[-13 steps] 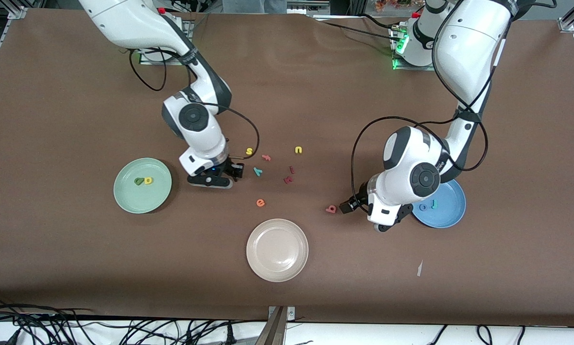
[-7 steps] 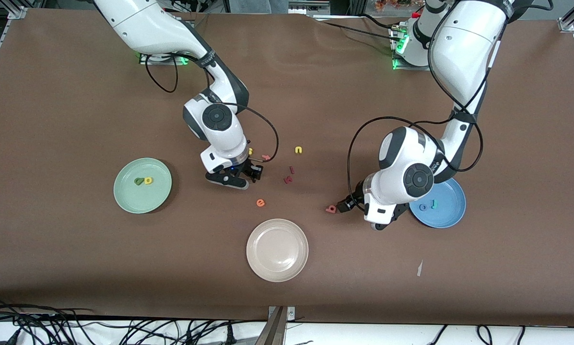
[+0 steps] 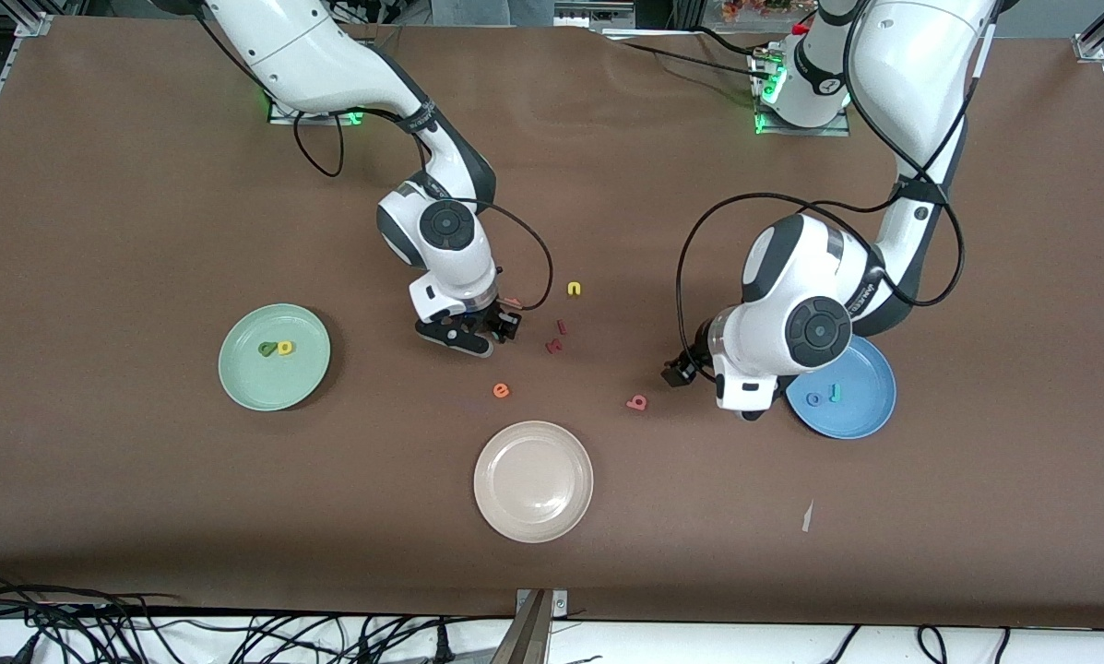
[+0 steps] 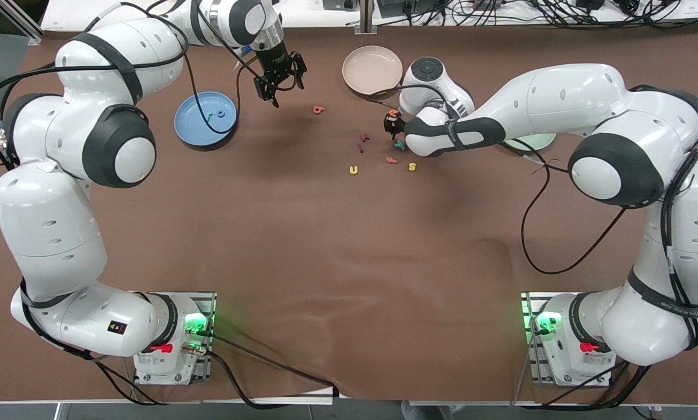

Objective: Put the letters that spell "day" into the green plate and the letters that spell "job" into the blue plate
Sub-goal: 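Reach the pink letter with the left gripper while the right gripper reaches the teal y, then grasp the pink letter with the left gripper while the right gripper grasps the teal y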

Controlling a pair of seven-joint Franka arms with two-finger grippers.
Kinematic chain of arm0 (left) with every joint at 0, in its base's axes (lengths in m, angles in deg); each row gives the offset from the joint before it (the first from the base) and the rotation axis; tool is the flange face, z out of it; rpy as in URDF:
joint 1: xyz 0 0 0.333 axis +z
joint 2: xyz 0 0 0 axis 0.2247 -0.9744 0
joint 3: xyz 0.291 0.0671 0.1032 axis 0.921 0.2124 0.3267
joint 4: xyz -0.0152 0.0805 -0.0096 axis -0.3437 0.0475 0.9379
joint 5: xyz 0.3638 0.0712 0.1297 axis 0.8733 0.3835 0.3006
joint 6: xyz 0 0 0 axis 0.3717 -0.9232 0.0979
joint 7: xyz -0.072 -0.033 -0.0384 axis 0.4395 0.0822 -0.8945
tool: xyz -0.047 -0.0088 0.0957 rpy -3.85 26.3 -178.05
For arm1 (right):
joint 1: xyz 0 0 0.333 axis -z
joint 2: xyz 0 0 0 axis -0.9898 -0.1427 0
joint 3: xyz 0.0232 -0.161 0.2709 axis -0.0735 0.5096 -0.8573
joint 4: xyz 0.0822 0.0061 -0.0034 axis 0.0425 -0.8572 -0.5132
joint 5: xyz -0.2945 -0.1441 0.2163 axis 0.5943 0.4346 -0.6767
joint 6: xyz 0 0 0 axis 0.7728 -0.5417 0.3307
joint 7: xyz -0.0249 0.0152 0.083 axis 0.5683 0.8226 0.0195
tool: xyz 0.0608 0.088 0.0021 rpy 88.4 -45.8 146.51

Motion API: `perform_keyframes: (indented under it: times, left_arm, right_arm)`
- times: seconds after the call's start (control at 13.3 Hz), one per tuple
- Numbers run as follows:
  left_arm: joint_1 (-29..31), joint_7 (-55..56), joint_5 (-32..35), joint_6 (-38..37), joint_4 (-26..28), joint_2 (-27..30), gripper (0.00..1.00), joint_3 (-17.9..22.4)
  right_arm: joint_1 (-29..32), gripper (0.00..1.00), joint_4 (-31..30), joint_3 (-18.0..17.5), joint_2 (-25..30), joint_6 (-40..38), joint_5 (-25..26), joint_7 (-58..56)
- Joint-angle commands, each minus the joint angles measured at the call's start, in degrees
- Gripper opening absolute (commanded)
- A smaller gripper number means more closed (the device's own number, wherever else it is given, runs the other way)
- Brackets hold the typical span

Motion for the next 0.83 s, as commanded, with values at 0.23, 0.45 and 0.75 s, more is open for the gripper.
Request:
perform_keyframes:
  times: [0.23,0.45,0.75]
  left_arm:
    - [-1.21,2.17,3.4,-2.15,-0.26,2.67,0.99,-1.09]
    - [-1.48,5.05,7.78,7.13,-0.26,0.48,0.99,-0.83]
    - [-2.44,14.64,15.89,21.55,-2.18,-7.77,0.99,-0.83]
  right_arm:
    - [-2.79,0.59,1.79,1.94,-2.61,1.47,1.28,2.75]
    - [-2.97,0.46,1.79,1.94,-2.97,1.82,1.37,2.75]
    - [-2.97,0.34,1.71,2.12,-3.05,2.0,2.07,2.66]
